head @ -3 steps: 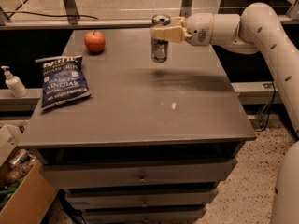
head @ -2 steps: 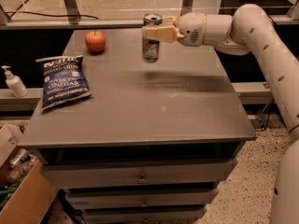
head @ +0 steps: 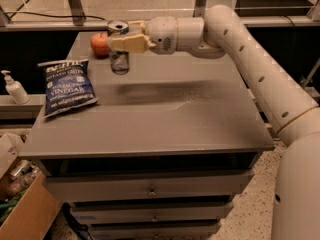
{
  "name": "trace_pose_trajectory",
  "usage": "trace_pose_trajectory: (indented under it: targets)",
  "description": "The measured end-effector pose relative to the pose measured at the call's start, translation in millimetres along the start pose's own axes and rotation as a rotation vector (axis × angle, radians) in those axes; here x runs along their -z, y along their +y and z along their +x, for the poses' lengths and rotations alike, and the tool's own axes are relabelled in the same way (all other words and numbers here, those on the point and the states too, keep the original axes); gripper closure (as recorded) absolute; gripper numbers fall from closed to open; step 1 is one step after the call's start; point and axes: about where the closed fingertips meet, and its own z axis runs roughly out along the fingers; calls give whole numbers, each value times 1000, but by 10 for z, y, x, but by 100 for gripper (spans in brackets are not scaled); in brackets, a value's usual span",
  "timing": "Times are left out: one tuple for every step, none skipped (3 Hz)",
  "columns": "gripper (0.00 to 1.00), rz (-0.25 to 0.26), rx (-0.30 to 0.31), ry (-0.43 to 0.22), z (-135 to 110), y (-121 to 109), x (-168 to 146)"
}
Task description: Move redbull can near blue chip bag
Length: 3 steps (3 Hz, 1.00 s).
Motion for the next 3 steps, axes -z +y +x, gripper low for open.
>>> trace_pose_trajectory:
  targets:
    - [100, -74, 42, 25, 149, 104, -363]
    - [100, -108, 63, 58, 371, 83, -514]
    - [100, -138, 66, 74, 512, 126, -618]
